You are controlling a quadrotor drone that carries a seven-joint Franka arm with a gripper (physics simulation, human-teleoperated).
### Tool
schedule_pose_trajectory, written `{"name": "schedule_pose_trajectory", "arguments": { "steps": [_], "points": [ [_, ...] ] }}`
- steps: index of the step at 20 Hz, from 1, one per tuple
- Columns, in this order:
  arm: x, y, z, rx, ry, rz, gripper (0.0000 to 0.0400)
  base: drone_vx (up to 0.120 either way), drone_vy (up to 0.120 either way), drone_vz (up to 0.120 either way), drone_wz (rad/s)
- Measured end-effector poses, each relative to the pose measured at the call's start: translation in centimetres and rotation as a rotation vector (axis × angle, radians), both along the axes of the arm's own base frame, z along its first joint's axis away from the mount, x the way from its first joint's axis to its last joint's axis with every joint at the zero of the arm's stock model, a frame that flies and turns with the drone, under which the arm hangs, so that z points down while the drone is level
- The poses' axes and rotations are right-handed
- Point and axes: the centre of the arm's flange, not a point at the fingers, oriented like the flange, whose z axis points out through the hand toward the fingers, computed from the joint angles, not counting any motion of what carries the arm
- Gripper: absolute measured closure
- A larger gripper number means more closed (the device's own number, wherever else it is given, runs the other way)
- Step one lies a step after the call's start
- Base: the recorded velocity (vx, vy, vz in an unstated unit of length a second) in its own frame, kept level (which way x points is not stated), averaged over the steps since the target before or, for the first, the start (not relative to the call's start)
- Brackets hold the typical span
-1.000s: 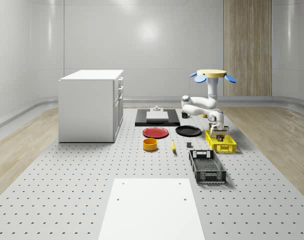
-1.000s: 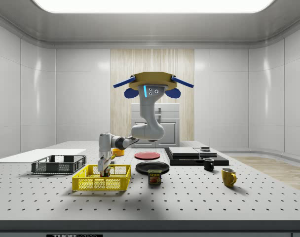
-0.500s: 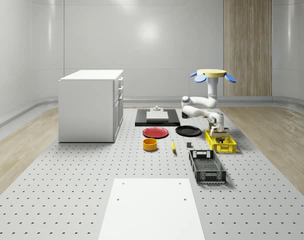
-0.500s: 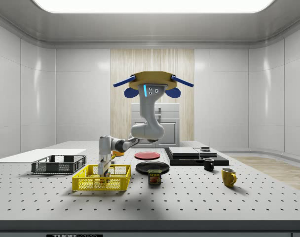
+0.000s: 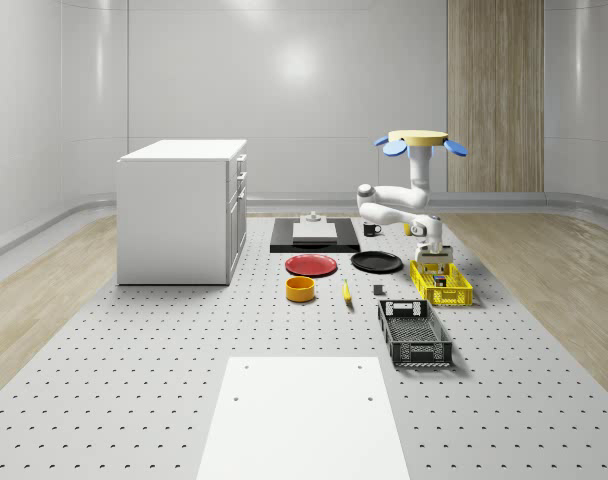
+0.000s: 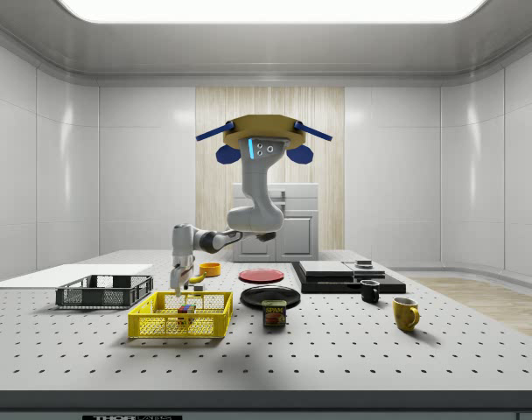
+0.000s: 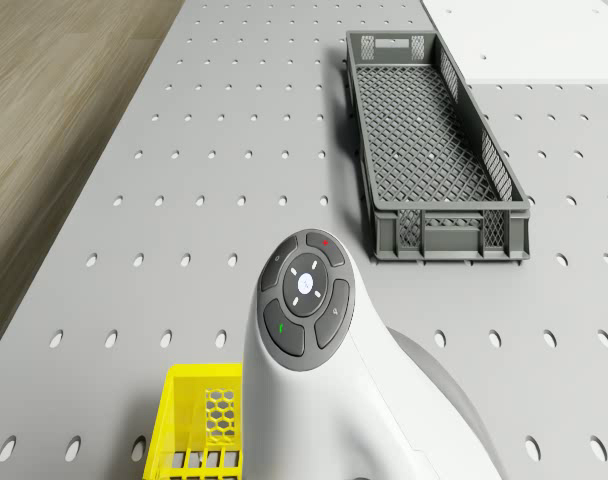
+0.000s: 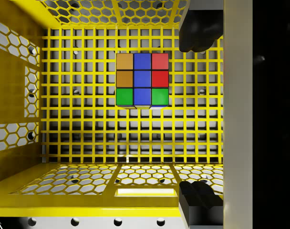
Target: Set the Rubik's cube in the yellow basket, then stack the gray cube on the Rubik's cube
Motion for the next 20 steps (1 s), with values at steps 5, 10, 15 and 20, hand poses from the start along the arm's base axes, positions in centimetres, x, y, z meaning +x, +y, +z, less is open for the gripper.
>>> {"name": "schedule_pose_trajectory", "arguments": {
  "steps": [5, 10, 15, 20],
  "points": [
    [0.00, 0.00, -0.05, 0.000, 0.000, 0.000, 0.0000, 0.000, -0.120, 0.000, 0.000],
    [0.00, 0.00, -0.07, 0.000, 0.000, 0.000, 0.0000, 0.000, -0.120, 0.000, 0.000],
    [0.00, 0.00, -0.07, 0.000, 0.000, 0.000, 0.0000, 0.000, -0.120, 0.000, 0.000],
    [0.00, 0.00, -0.08, 0.000, 0.000, 0.000, 0.0000, 0.000, -0.120, 0.000, 0.000]
  ]
}}
